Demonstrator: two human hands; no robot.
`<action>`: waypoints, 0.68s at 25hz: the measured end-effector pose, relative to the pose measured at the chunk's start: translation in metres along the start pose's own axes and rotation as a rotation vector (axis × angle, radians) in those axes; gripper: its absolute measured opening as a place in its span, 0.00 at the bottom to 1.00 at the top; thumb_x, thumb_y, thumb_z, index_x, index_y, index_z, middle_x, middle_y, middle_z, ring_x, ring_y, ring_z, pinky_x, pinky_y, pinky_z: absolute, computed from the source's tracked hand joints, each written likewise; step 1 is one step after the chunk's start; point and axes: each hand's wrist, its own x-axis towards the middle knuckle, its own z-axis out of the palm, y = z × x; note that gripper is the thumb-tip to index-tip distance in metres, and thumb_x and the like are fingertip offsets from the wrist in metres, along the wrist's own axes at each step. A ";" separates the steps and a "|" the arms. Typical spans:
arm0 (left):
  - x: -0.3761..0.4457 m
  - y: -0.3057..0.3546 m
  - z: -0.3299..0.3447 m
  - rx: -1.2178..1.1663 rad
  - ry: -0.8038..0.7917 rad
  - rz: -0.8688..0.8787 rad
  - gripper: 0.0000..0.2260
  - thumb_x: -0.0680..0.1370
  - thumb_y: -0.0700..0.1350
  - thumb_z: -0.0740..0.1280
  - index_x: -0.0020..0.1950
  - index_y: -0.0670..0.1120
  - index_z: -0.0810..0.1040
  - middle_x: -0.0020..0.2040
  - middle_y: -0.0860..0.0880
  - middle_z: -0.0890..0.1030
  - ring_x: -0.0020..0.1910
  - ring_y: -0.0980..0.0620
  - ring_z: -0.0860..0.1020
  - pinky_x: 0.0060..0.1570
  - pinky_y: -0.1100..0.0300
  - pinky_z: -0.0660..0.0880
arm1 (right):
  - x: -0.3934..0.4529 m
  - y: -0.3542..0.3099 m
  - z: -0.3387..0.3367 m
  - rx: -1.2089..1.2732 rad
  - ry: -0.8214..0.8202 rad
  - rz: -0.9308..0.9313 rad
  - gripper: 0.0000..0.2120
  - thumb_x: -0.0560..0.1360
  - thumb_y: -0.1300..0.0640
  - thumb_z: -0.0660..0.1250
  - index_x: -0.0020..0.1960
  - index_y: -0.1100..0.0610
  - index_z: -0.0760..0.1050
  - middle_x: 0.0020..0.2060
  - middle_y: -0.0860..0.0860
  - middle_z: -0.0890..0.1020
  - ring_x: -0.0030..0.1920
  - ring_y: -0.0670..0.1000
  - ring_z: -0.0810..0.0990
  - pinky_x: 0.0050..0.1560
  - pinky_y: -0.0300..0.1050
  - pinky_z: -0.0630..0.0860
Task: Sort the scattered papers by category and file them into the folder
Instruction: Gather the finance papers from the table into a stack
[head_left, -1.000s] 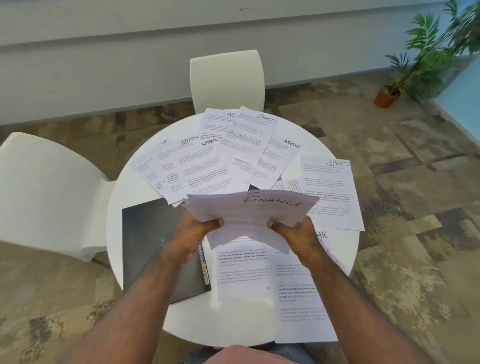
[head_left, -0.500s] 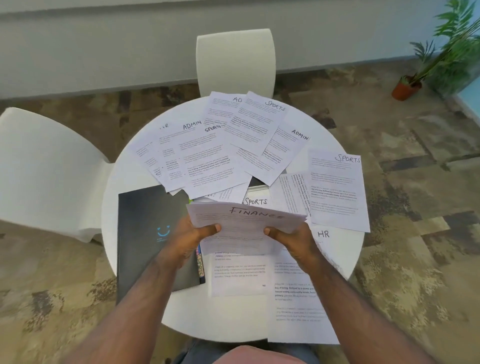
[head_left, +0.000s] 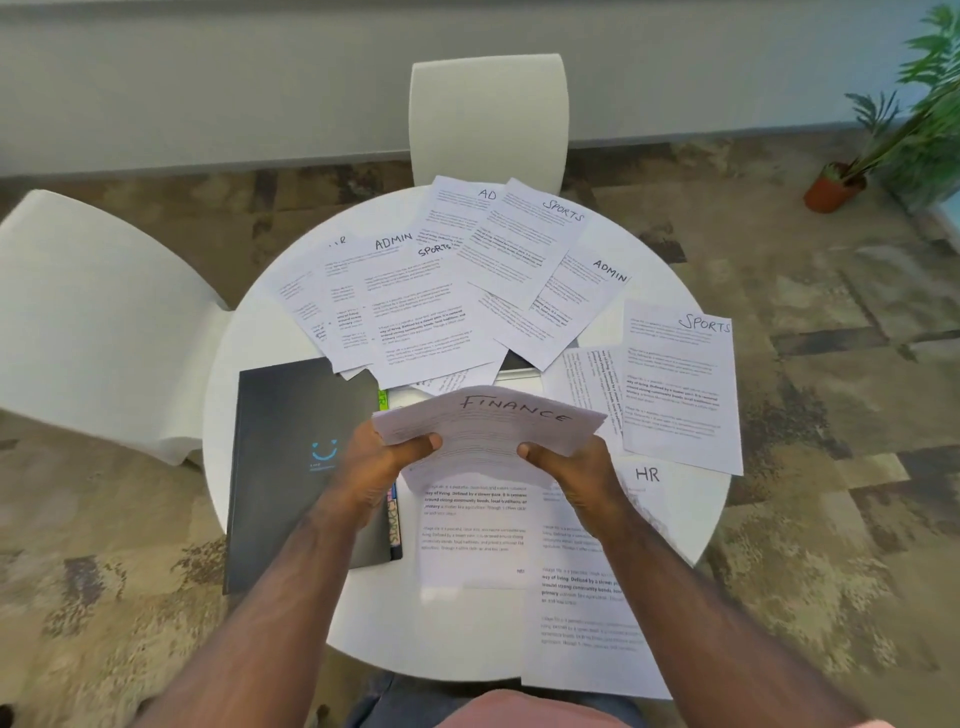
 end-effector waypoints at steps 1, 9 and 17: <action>0.000 0.000 0.000 0.003 -0.005 0.014 0.22 0.60 0.46 0.81 0.54 0.48 0.85 0.53 0.45 0.86 0.53 0.48 0.84 0.51 0.56 0.79 | 0.000 -0.001 0.001 0.006 -0.001 -0.006 0.18 0.63 0.56 0.81 0.51 0.46 0.84 0.49 0.49 0.87 0.50 0.49 0.85 0.52 0.48 0.82; -0.006 -0.004 0.005 -0.054 0.025 0.017 0.23 0.59 0.45 0.81 0.53 0.44 0.85 0.52 0.43 0.86 0.50 0.47 0.84 0.48 0.56 0.80 | -0.003 0.008 0.002 0.018 0.020 0.047 0.14 0.65 0.58 0.80 0.49 0.47 0.85 0.47 0.49 0.87 0.49 0.48 0.85 0.53 0.50 0.81; -0.005 0.010 -0.008 -0.232 -0.004 0.090 0.20 0.71 0.36 0.66 0.63 0.36 0.77 0.56 0.44 0.84 0.55 0.49 0.82 0.51 0.59 0.78 | 0.013 0.003 0.000 -0.015 0.110 0.075 0.11 0.69 0.59 0.78 0.49 0.51 0.81 0.44 0.47 0.87 0.48 0.52 0.85 0.49 0.49 0.81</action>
